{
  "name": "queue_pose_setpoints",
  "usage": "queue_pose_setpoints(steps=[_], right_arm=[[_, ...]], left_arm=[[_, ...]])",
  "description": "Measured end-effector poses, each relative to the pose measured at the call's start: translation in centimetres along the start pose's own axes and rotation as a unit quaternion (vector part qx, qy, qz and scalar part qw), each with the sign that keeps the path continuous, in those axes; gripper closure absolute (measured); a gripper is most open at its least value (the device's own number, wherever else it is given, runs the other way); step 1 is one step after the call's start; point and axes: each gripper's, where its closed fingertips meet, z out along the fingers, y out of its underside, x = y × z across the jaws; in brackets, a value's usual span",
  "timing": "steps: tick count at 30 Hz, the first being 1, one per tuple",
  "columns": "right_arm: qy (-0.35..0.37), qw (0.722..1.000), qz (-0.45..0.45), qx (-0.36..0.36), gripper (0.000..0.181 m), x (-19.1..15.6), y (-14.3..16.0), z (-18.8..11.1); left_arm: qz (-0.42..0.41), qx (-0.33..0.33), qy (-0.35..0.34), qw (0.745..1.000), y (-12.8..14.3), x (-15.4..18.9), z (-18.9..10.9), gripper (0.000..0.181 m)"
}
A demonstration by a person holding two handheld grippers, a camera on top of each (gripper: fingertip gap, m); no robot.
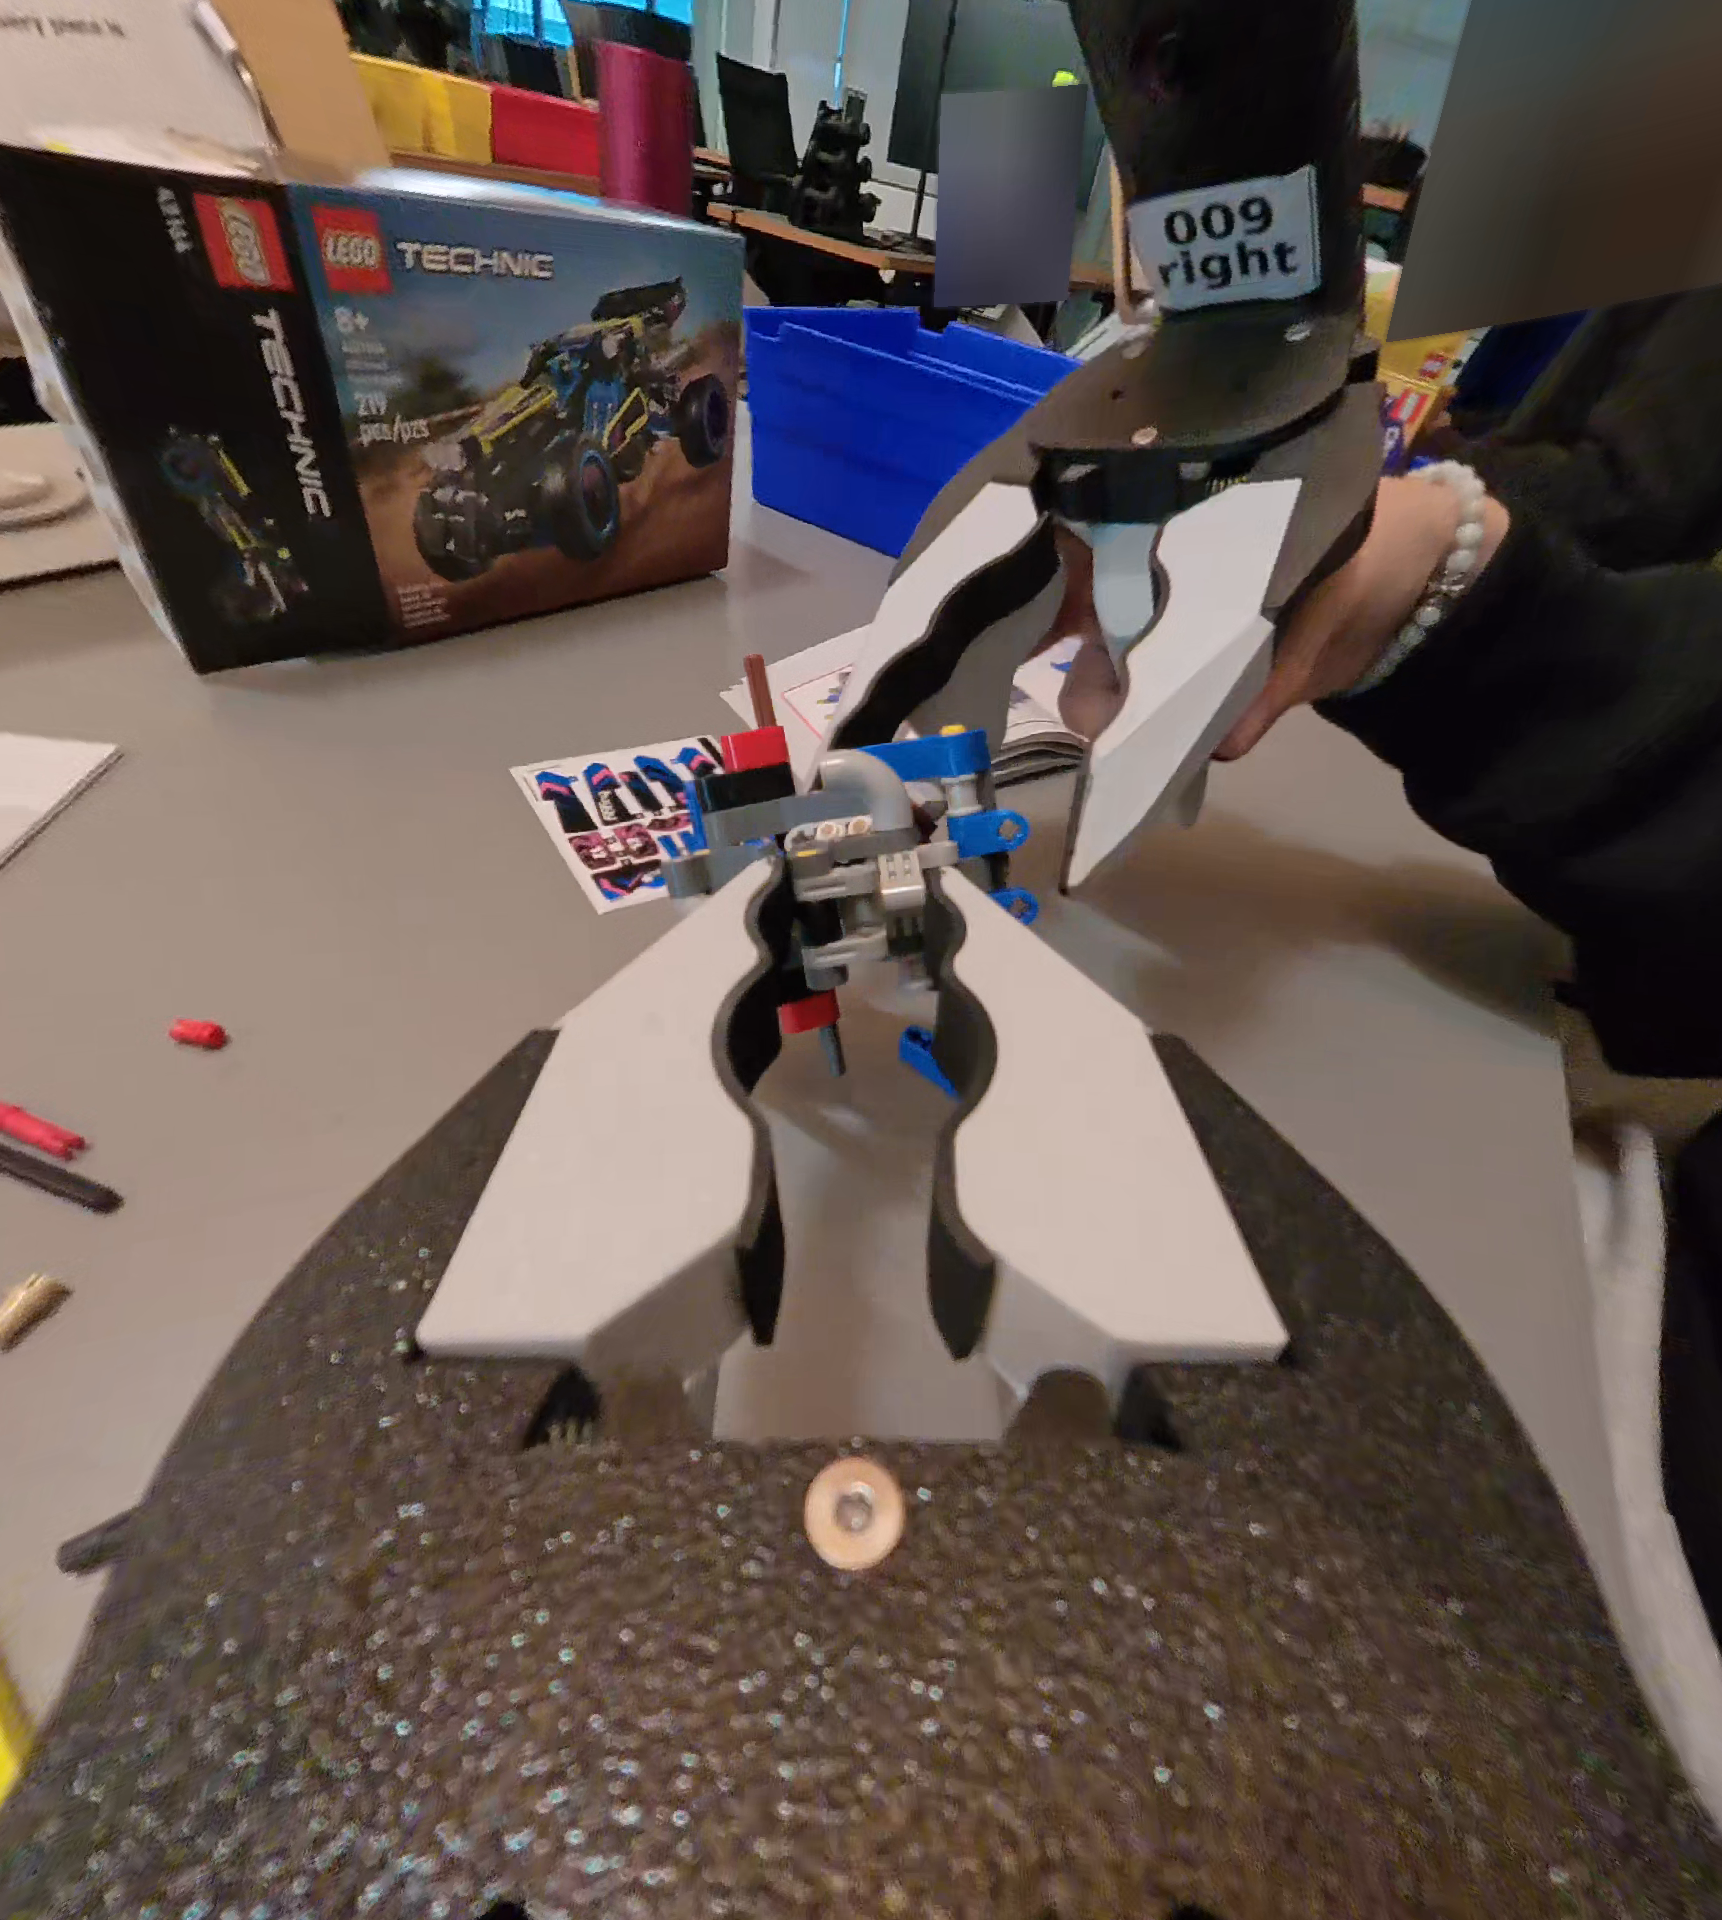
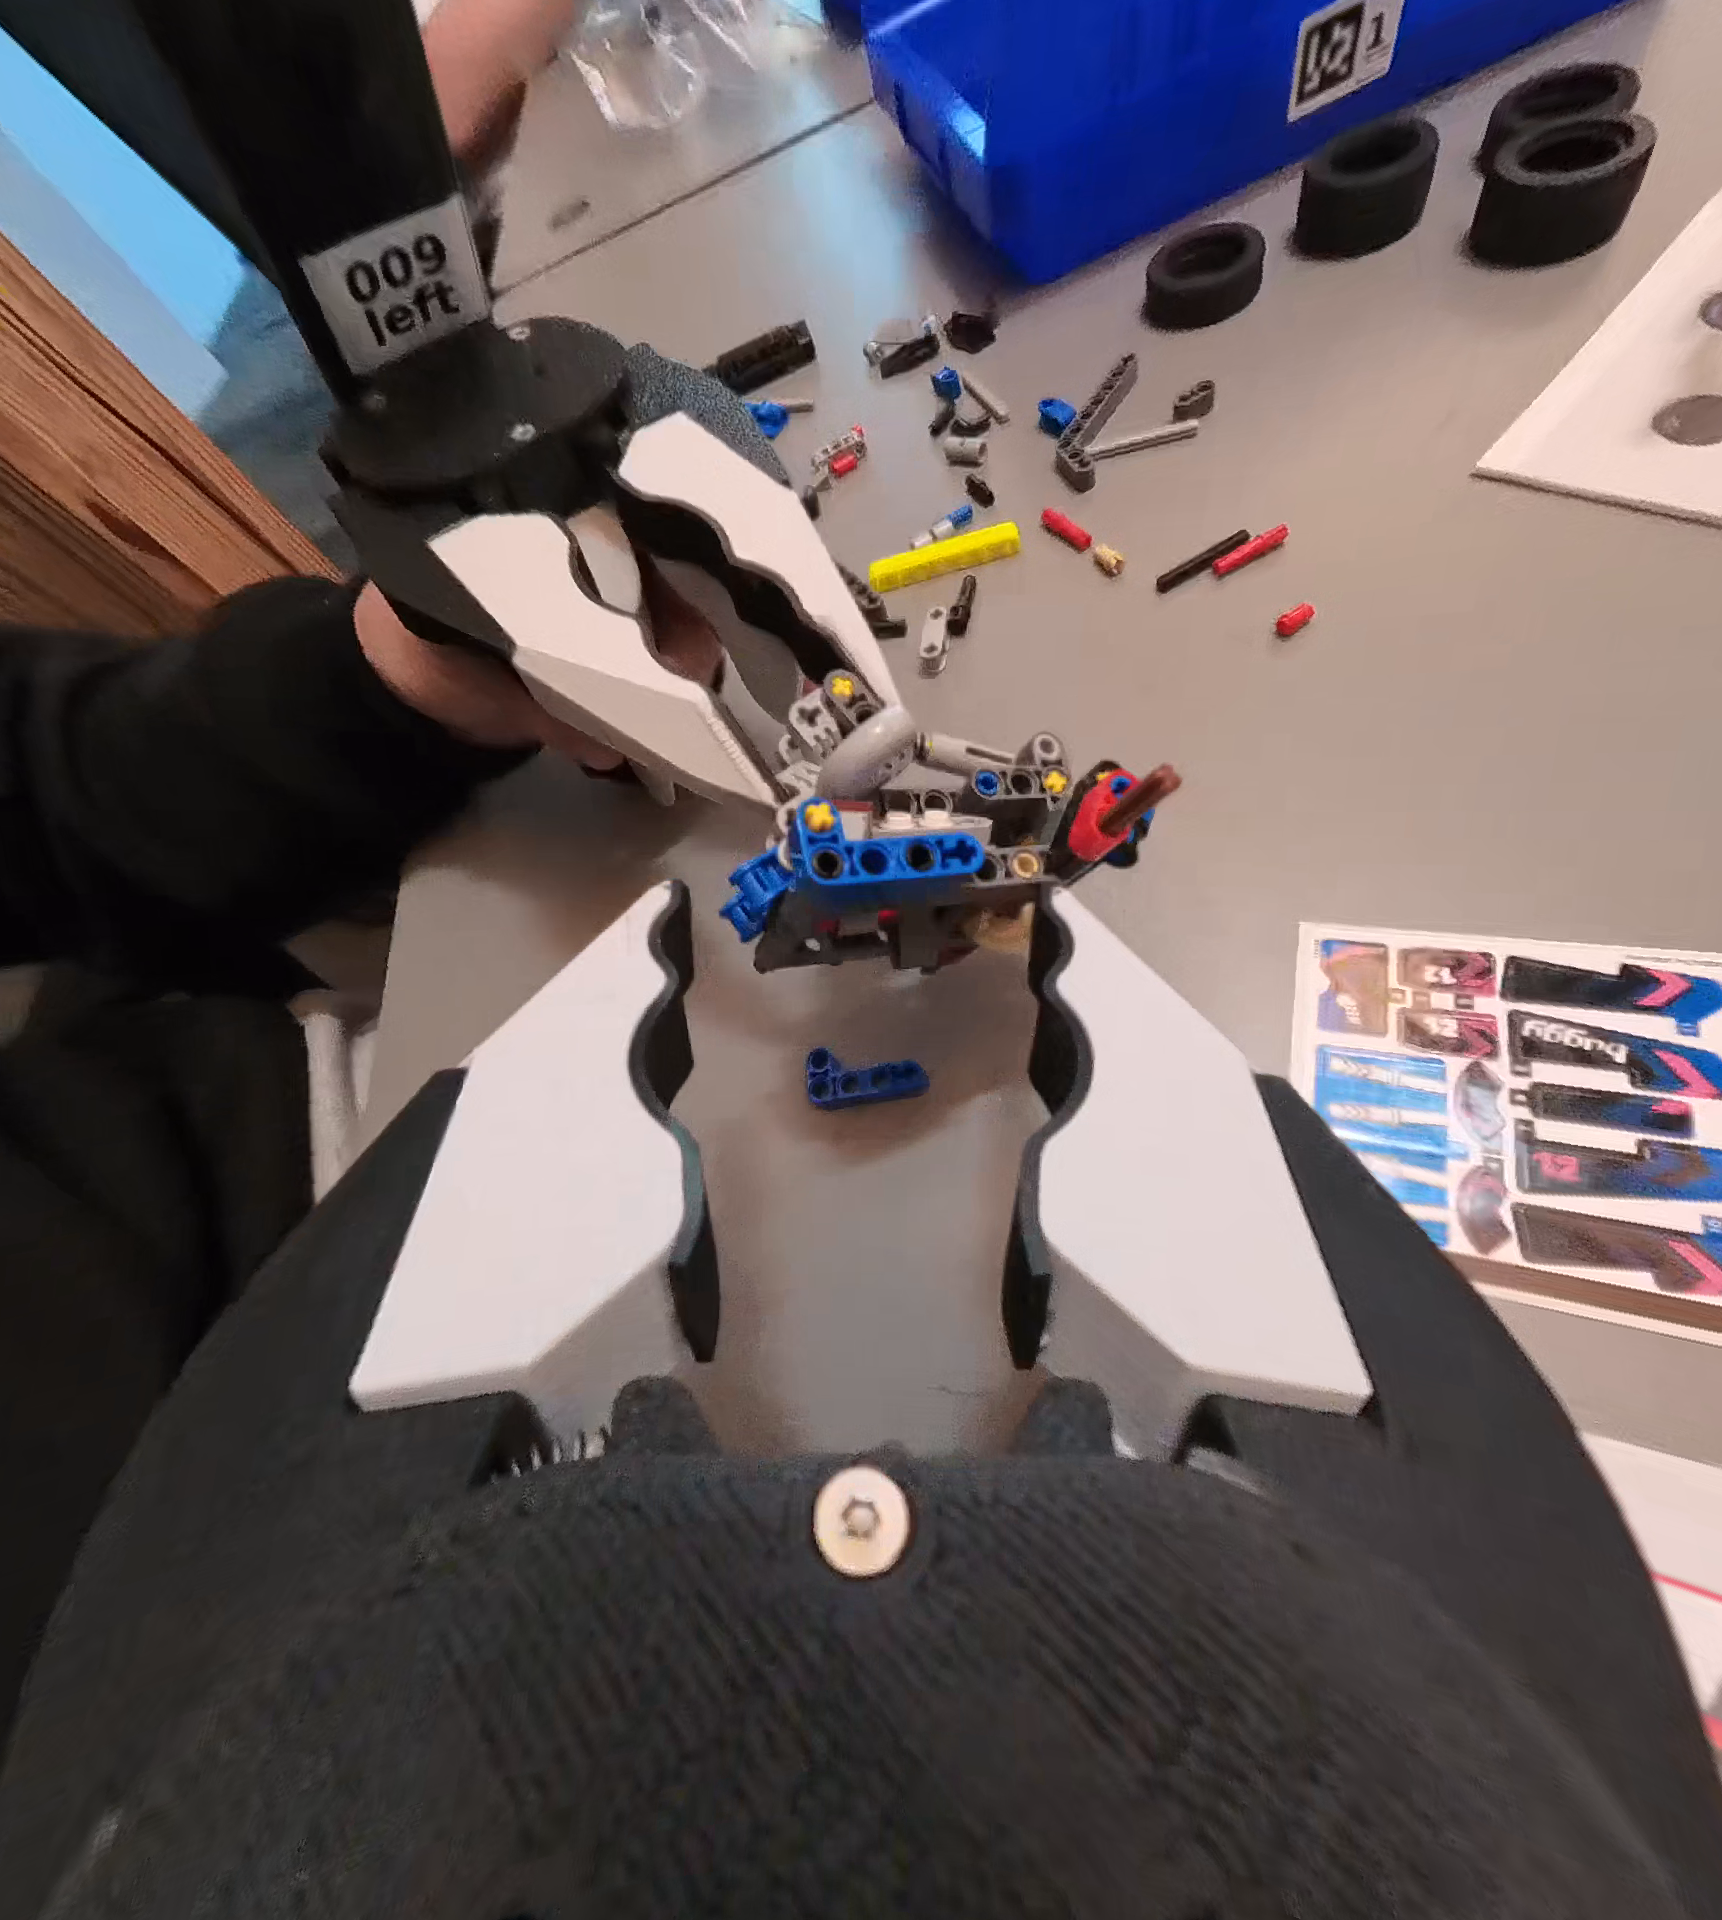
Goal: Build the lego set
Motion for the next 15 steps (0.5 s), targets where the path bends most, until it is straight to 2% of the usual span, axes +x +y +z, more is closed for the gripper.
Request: queue_pose_setpoints(steps=[4,9,15], right_arm=[[-0.024,1.000,0.019,0.001,0.120,0.2,0.2,0.3],[-0.025,0.997,0.059,0.033,0.134,0.6,-0.3,-0.1],[-0.013,0.998,0.045,0.031,0.147,0.4,0.4,0.1]], left_arm=[[-0.036,0.000,0.015,0.999,0.0,-0.3,-0.1,0.160],[-0.139,0.012,0.061,0.988,-0.1,-0.6,-0.2,0.159],[-0.151,-0.029,0.060,0.986,1.1,-0.8,0.0,0.159]])
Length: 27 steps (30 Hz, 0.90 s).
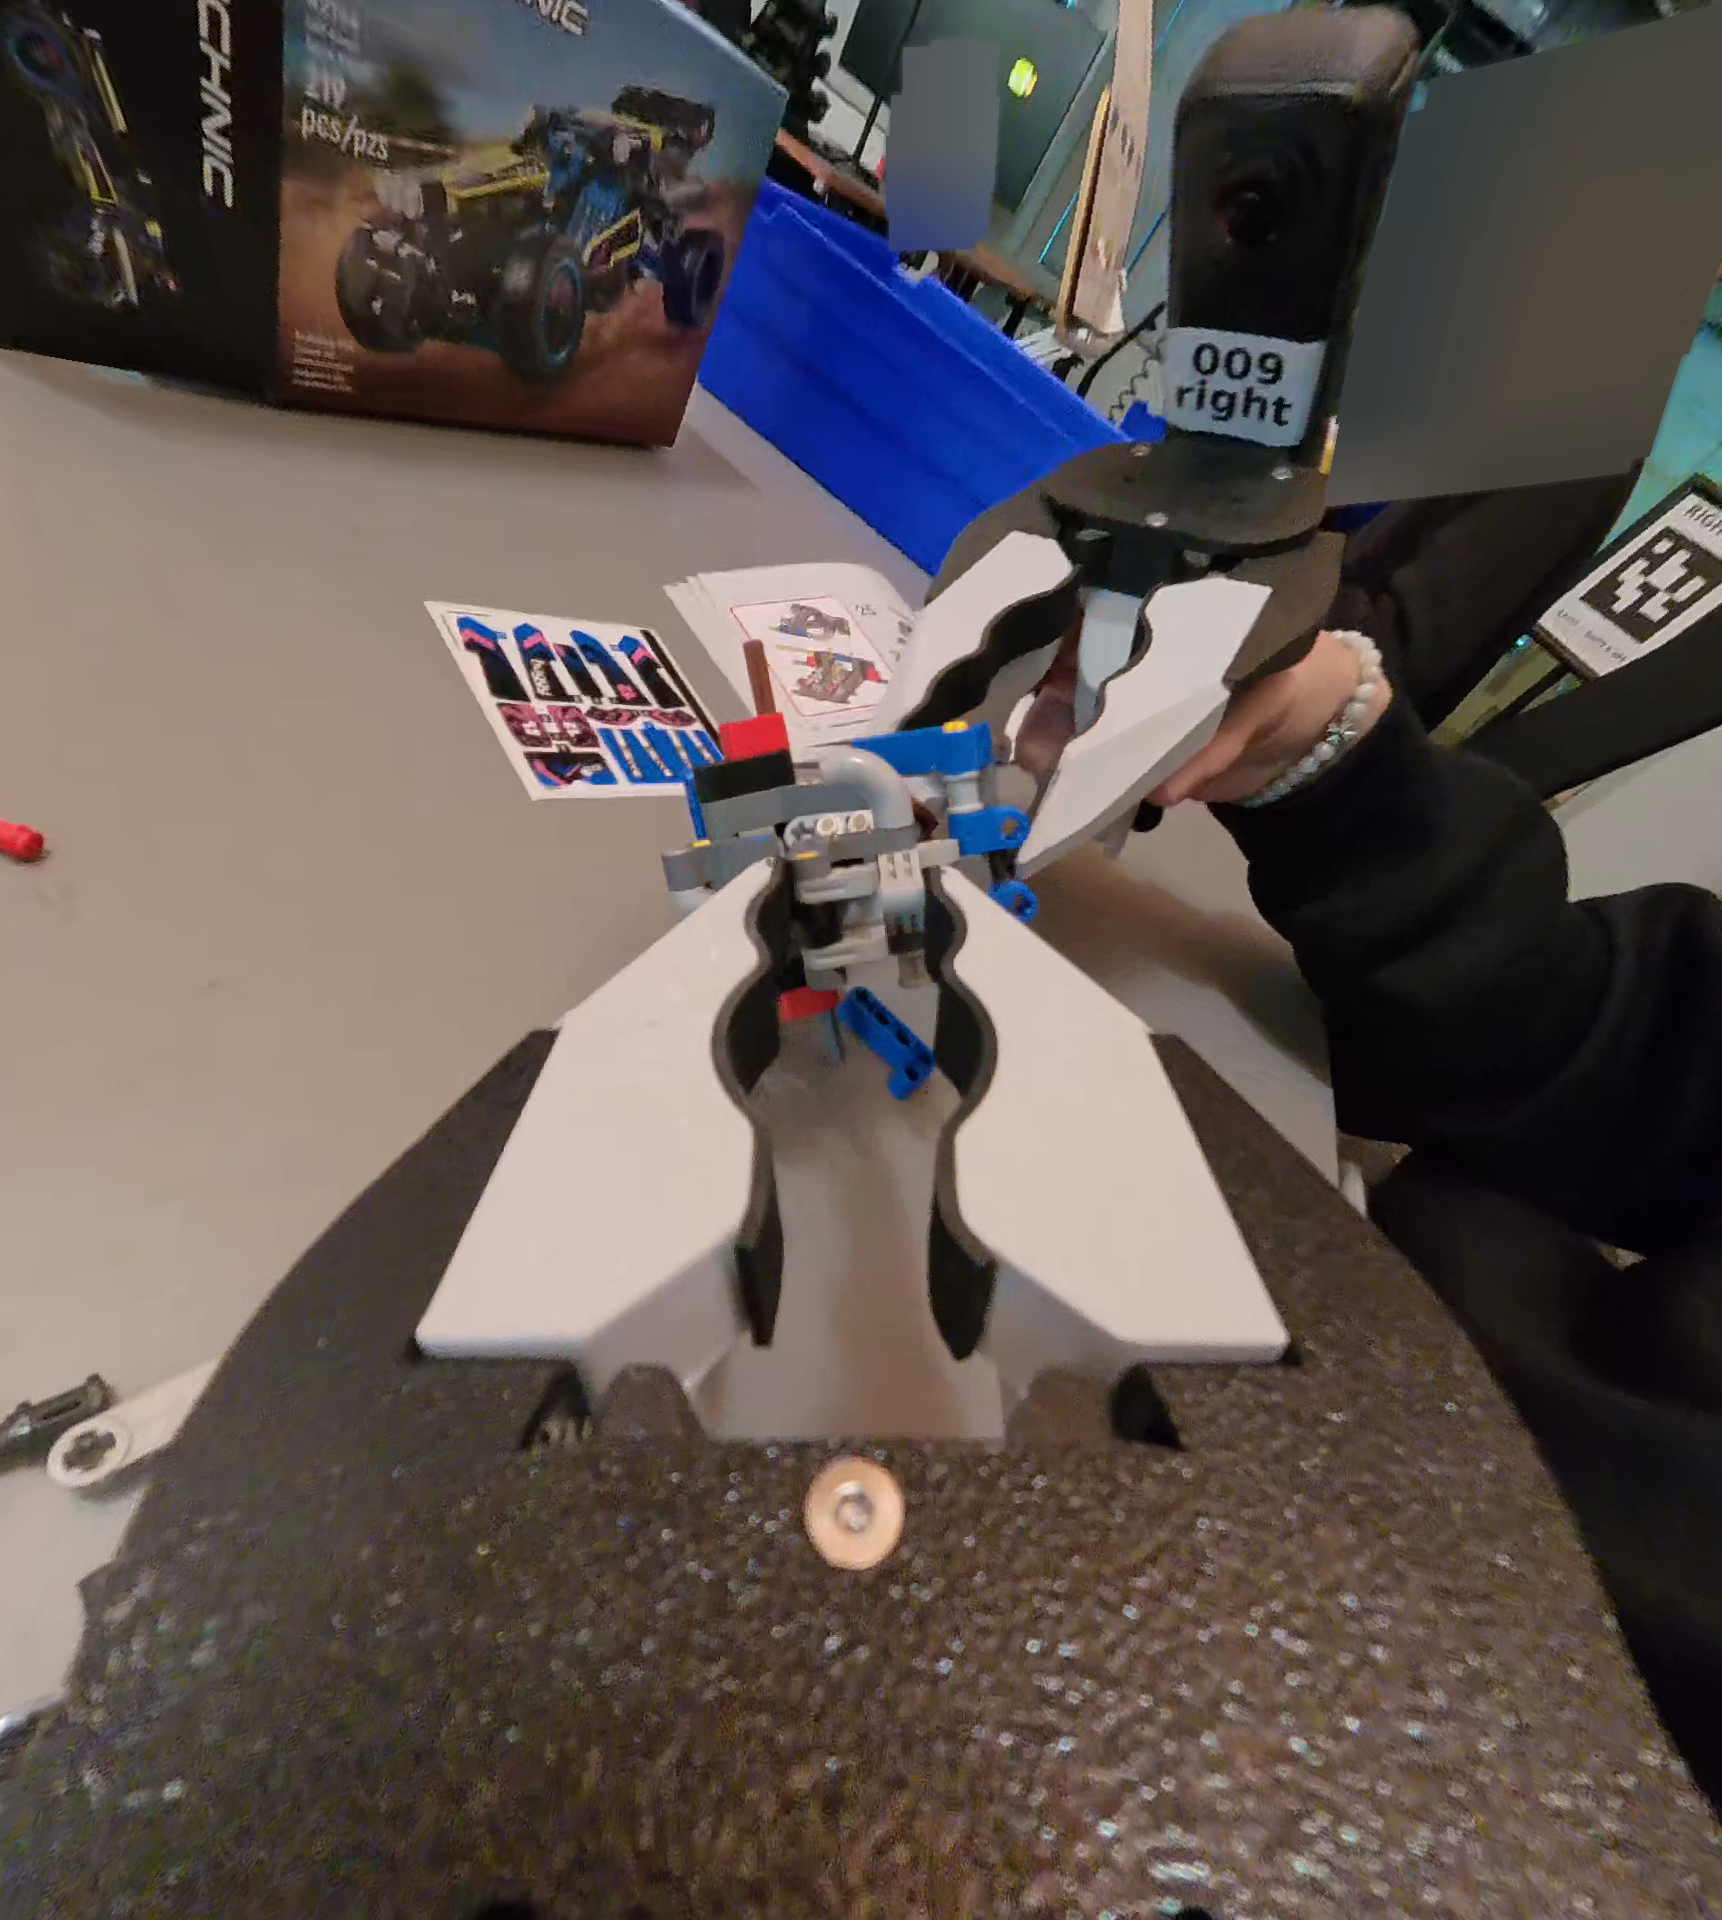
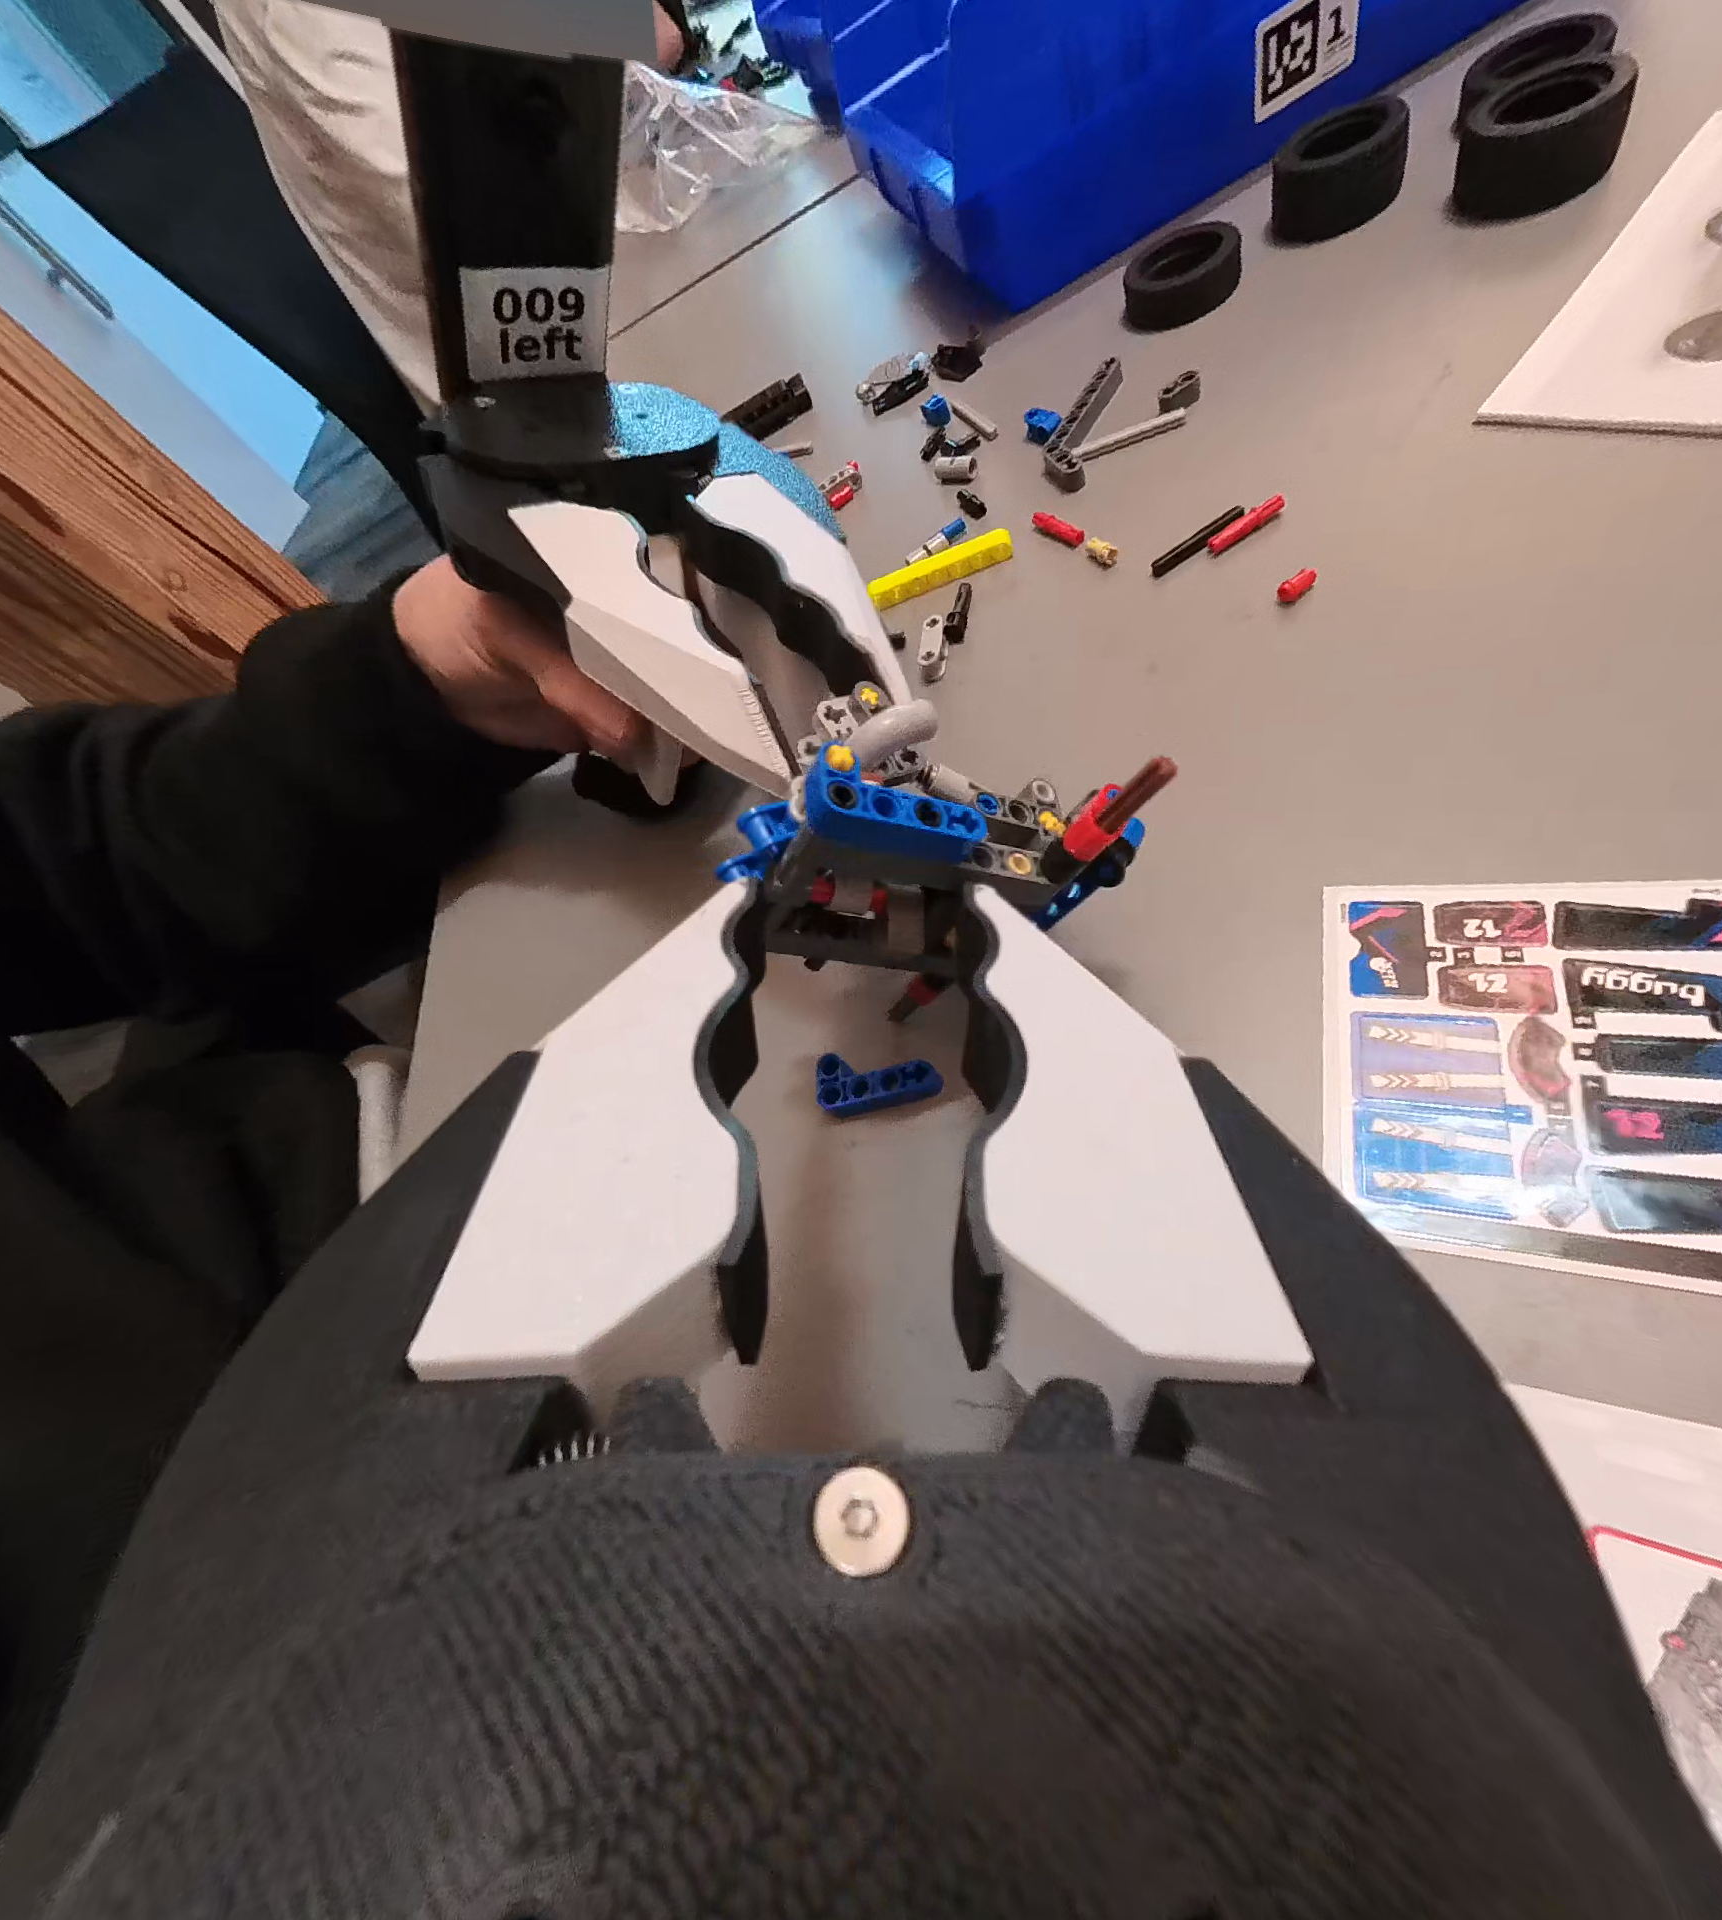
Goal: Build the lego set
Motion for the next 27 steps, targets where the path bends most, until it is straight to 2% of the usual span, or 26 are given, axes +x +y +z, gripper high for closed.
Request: queue_pose_setpoints(steps=[9,14,19,23,25,27], right_arm=[[0.017,0.995,-0.097,0.018,0.150,-1.0,0.0,-0.1],[0.030,0.986,-0.136,0.087,0.150,-1.7,-0.8,-1.0],[0.038,0.990,-0.096,0.101,0.143,-0.9,0.0,-1.0],[0.025,0.993,-0.007,0.115,0.129,-0.3,0.1,-1.0],[0.030,0.992,0.002,0.125,0.123,-0.1,0.0,-1.0],[0.045,0.988,-0.028,0.142,0.120,-0.3,-0.5,-1.5]], left_arm=[[0.083,-0.014,0.013,0.996,0.0,0.7,-0.5,0.160],[0.132,0.019,0.034,0.990,-1.0,1.7,-0.4,0.160],[0.142,0.006,0.013,0.990,-0.8,1.3,0.3,0.160],[0.177,0.005,-0.005,0.984,-0.9,1.7,0.7,0.160],[0.201,-0.006,-0.024,0.979,-0.9,1.7,1.0,0.160],[0.227,-0.013,-0.038,0.973,-0.9,1.7,1.1,0.160]])
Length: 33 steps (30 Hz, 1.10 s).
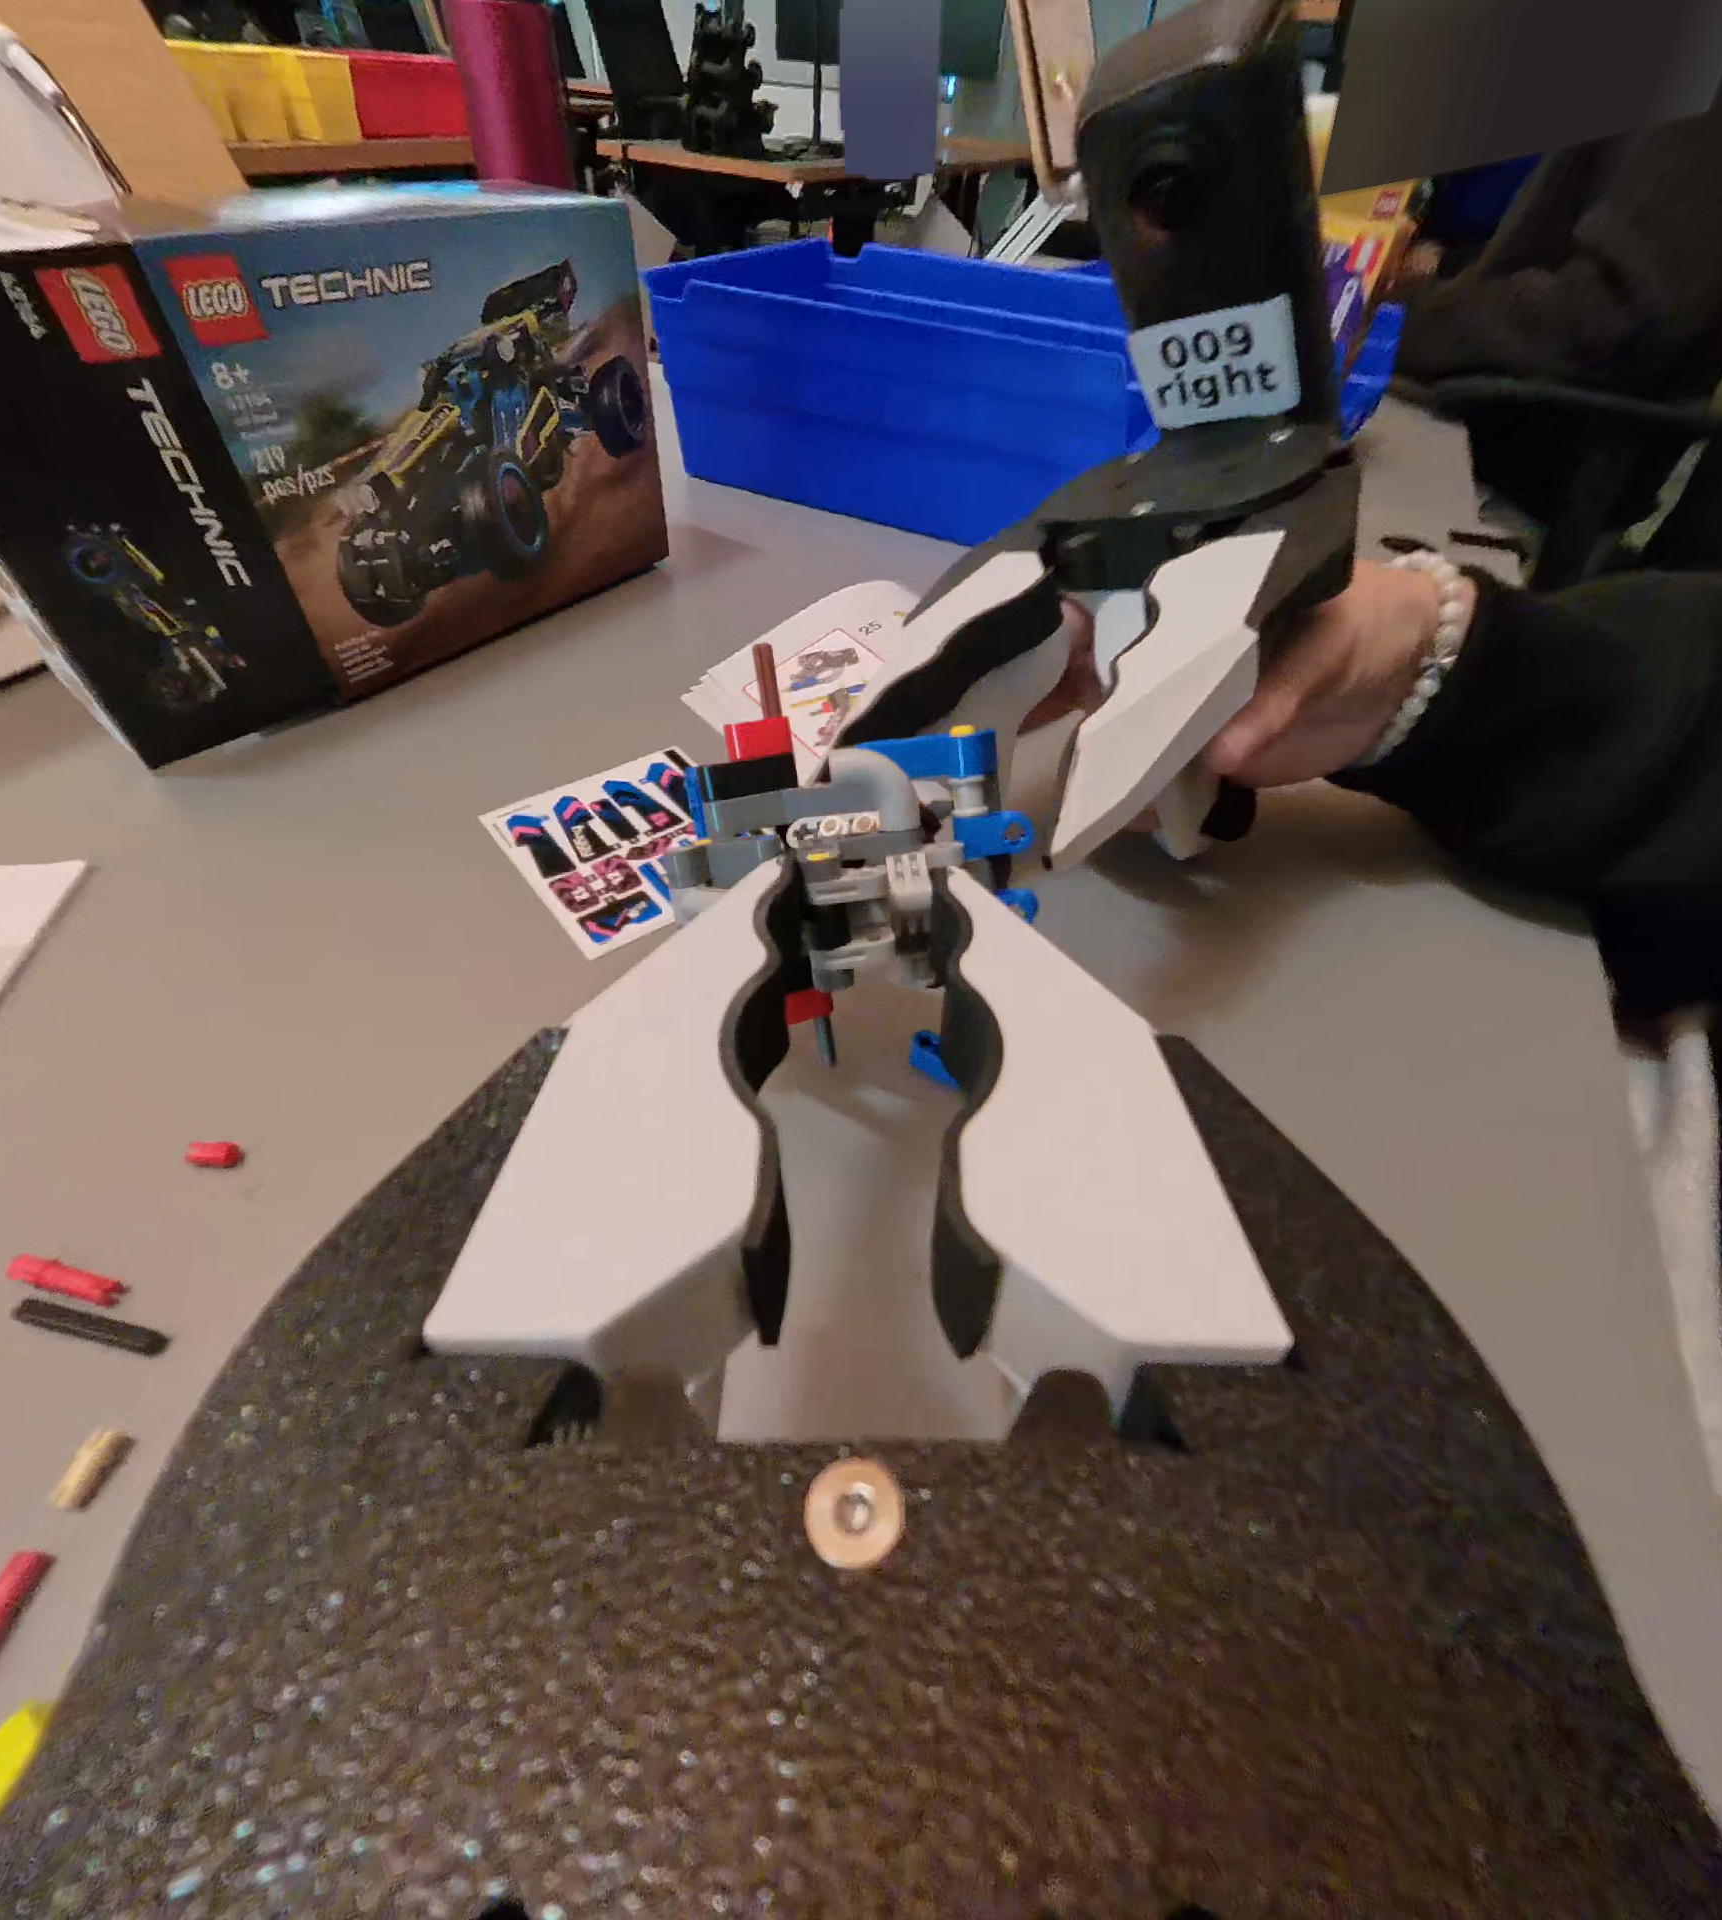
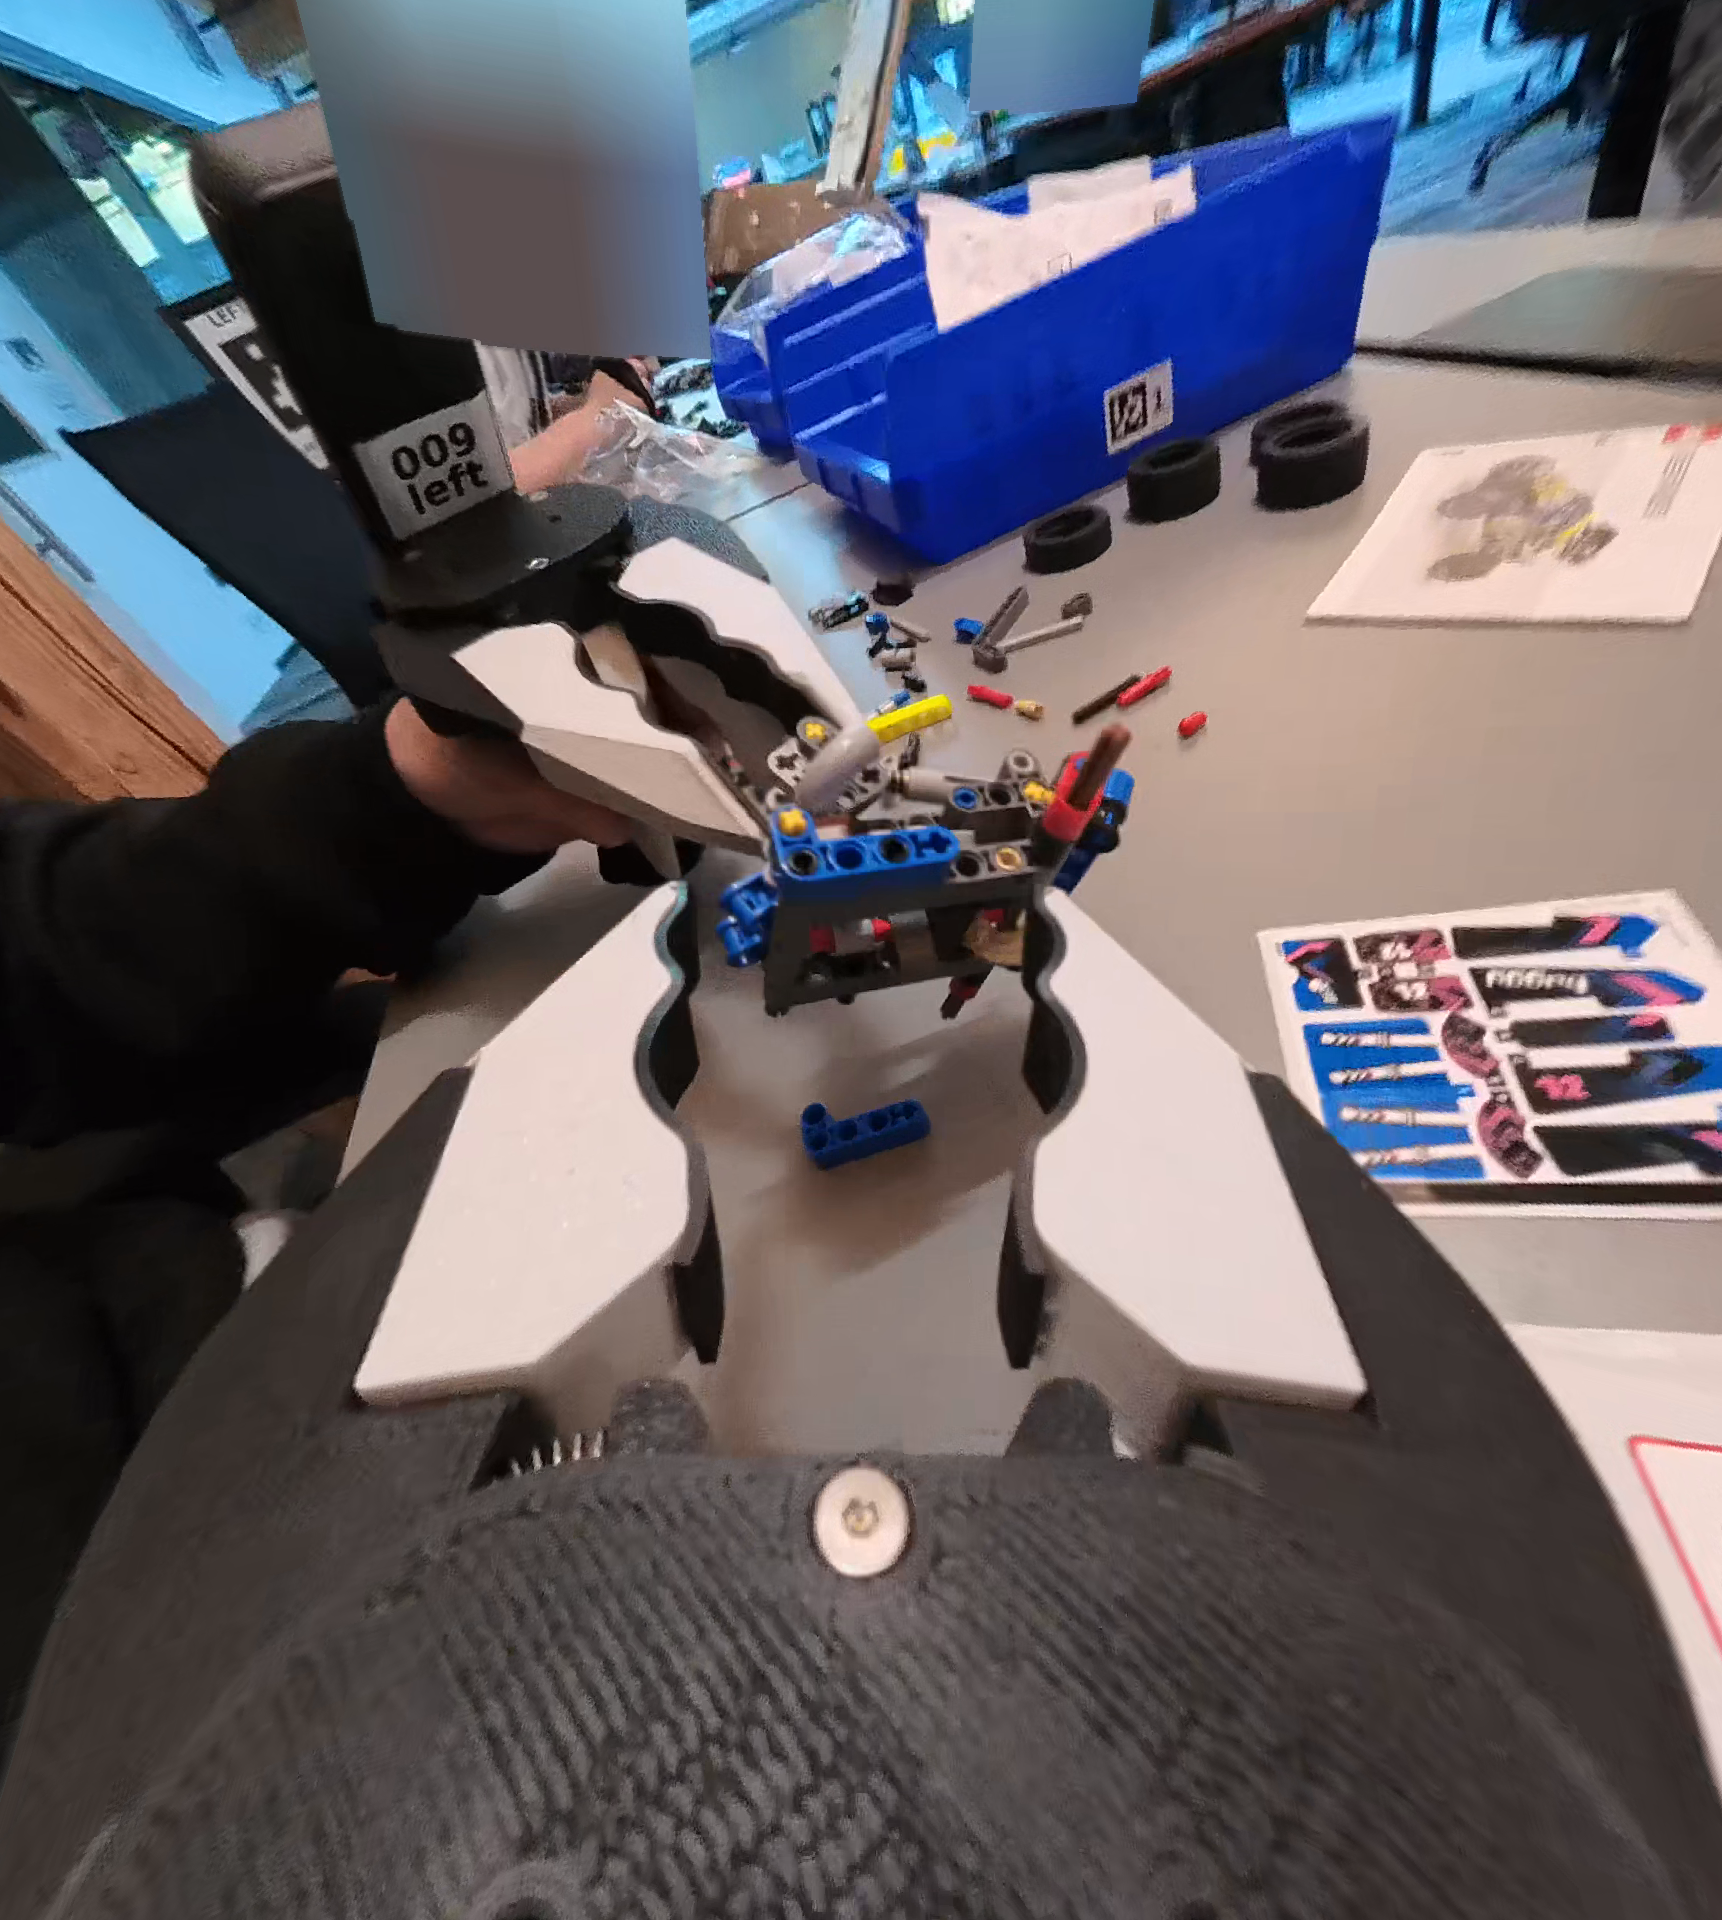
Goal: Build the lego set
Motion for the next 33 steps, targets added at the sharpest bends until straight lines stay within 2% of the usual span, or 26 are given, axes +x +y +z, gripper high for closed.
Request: queue_pose_setpoints(steps=[5,9,13,16,20,25,28,33], right_arm=[[0.015,0.996,-0.080,0.023,0.129,-0.4,-0.8,-0.4],[-0.016,0.993,-0.106,0.050,0.128,-1.2,-1.4,-0.8],[-0.045,0.989,-0.128,0.065,0.128,-2.1,-1.7,-1.0],[-0.044,0.990,-0.133,0.030,0.138,-2.1,-0.8,-0.4],[-0.023,0.990,-0.139,0.023,0.131,-1.3,-0.7,-0.7],[-0.027,0.993,-0.117,0.020,0.136,-0.9,-0.7,-0.9],[-0.034,0.992,-0.123,-0.015,0.150,-0.9,0.0,-0.8],[-0.029,0.988,-0.146,-0.034,0.150,-0.6,0.4,-0.5]], left_arm=[[0.055,0.013,-0.010,0.998,-0.8,0.3,-0.2,0.160],[0.068,0.037,0.010,0.997,-1.0,0.6,-0.7,0.160],[0.080,0.027,0.022,0.996,-0.1,1.0,-0.6,0.160],[0.092,0.034,0.024,0.995,-0.2,1.4,-0.3,0.160],[0.103,0.030,0.011,0.994,-0.3,1.2,-0.1,0.160],[0.083,0.040,0.015,0.996,-0.4,1.0,-0.2,0.160],[0.081,0.020,0.017,0.996,0.4,1.0,0.0,0.160],[0.106,-0.008,0.003,0.994,1.0,0.7,0.0,0.159]])
